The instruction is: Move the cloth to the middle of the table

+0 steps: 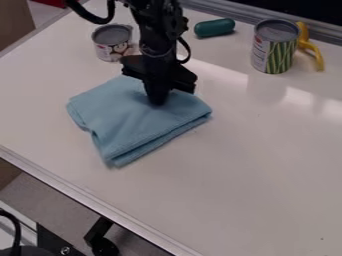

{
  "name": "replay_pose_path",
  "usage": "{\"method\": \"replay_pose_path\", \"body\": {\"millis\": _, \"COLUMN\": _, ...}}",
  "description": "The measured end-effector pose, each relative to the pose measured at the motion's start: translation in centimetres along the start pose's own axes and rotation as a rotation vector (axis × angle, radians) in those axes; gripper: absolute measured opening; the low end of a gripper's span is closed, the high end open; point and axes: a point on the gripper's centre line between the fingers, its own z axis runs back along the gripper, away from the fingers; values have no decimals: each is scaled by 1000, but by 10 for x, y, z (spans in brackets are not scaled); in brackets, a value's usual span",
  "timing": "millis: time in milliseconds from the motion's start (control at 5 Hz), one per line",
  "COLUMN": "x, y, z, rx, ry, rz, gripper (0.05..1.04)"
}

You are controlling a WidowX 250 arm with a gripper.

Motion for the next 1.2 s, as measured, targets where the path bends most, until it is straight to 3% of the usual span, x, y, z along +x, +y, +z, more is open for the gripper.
{"method": "replay_pose_path", "body": {"millis": 400, "x": 20, "y": -11, "z": -4, "rx": -26, "ry": -10, "rz": 209, "gripper": 52}}
{"method": "replay_pose_path", "body": {"millis": 600, "x": 23, "y": -14, "z": -6, "rx": -9, "ry": -21, "rz": 331, "gripper": 52}}
{"method": "replay_pose_path", "body": {"millis": 1200, "x": 47, "y": -31, "z": -12, "rx": -5, "ry": -88, "rz": 478, "gripper": 52}}
